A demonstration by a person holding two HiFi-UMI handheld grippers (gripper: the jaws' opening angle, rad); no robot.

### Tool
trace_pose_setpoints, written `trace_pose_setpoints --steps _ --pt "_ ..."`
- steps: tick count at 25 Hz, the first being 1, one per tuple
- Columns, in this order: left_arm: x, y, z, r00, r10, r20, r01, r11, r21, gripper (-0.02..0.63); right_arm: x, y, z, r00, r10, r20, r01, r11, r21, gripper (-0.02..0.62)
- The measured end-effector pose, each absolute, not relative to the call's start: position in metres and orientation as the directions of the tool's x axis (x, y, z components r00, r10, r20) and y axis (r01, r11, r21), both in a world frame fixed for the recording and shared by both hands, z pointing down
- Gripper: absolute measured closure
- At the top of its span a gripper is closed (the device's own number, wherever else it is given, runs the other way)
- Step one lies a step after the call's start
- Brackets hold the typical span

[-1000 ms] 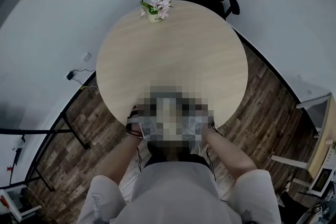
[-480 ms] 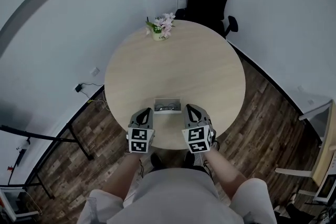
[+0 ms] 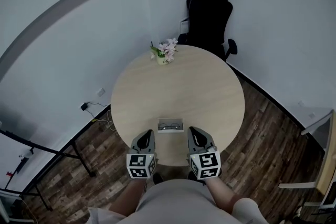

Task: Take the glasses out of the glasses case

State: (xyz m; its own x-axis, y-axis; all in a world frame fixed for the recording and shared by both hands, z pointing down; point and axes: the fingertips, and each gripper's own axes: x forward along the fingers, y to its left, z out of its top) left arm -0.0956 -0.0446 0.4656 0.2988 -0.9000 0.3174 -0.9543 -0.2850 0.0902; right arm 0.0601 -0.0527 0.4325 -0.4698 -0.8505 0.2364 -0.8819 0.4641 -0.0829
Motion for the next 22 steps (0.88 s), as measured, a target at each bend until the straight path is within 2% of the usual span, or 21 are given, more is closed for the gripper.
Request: trace_pose_setpoints --steps 7,12,17,22 --pt "-0.096 -0.04 0.457 0.288 -0.911 0.296 -0.958 -0.279 0.073 0.597 0.06 -0.049 0.437 -0.468 -0.848 0.248 -0.883 0.462 -0.086 0.582" --pt "-0.101 -0.04 0.461 0.284 -0.91 0.302 -0.959 -0.263 0.108 0.598 0.049 -0.045 0.44 -0.516 -0.819 0.25 -0.85 0.527 -0.026 0.581" --pt "-0.102 -0.04 0.458 0.281 -0.911 0.302 -0.96 -0.263 0.098 0.597 0.033 -0.043 0.443 -0.542 -0.785 0.3 -0.759 0.611 0.226 0.581" --pt "-0.108 -0.037 0.457 0.281 -0.911 0.301 -0.96 -0.266 0.089 0.598 0.016 -0.044 0.461 -0.527 -0.76 0.379 -0.585 0.648 0.487 0.58"
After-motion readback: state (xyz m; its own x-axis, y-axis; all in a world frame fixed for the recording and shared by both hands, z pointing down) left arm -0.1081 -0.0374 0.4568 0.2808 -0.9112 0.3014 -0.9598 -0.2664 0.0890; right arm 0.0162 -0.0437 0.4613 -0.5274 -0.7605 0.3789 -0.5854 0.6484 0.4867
